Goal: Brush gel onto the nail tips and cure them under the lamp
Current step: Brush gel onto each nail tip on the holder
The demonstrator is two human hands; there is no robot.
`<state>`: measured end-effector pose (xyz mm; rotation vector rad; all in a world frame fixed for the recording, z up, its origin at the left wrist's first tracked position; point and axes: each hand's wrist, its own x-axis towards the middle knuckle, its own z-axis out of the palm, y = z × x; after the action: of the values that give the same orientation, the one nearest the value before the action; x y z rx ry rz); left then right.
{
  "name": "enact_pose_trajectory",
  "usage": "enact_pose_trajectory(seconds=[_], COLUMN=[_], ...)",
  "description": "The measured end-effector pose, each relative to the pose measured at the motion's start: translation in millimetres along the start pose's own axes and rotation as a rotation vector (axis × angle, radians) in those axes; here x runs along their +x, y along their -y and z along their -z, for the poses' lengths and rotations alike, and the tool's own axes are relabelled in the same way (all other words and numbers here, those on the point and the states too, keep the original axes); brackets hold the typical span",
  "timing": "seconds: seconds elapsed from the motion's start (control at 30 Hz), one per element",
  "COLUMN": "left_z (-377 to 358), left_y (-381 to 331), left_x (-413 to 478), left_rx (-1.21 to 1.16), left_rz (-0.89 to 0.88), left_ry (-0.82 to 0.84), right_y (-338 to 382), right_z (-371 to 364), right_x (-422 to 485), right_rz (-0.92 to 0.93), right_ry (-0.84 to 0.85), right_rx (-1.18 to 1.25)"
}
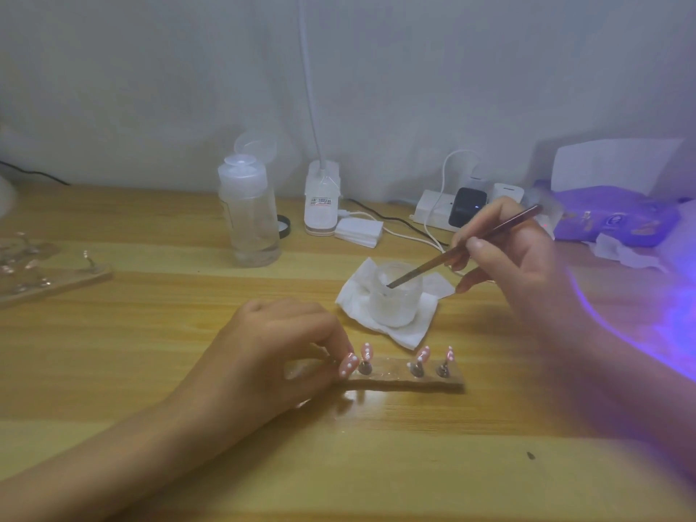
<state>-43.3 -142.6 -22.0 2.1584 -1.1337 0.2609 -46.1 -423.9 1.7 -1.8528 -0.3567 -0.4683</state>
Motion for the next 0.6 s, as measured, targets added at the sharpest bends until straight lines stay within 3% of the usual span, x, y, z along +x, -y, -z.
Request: enact_pose_trajectory(seconds=[0.13, 0.27, 0.47, 0.6], left_z=[0.9, 12.3, 27.2, 19.2], left_y=[-3.2, -4.1, 4.9, 5.5], left_x=[-2.1, 4.4, 27.6, 52.4], left_rx=[0.096, -0.087, -0.479, -0.581], left_rz=[0.02, 0.082, 0.258, 0.233], left_ry=[-0.034, -0.132, -0.135, -0.193], right_y=[3.9, 4.2, -2.3, -7.6], right_z=[-7.4, -9.0, 2.7, 5.8], right_x=[-0.4, -1.1, 2.2, 2.3], right_rz=[0.004, -0.007, -0.034, -0.102], right_ry=[0.086, 0.124, -0.027, -0.137], right_rx=[-0.107, -0.081, 0.097, 0.222])
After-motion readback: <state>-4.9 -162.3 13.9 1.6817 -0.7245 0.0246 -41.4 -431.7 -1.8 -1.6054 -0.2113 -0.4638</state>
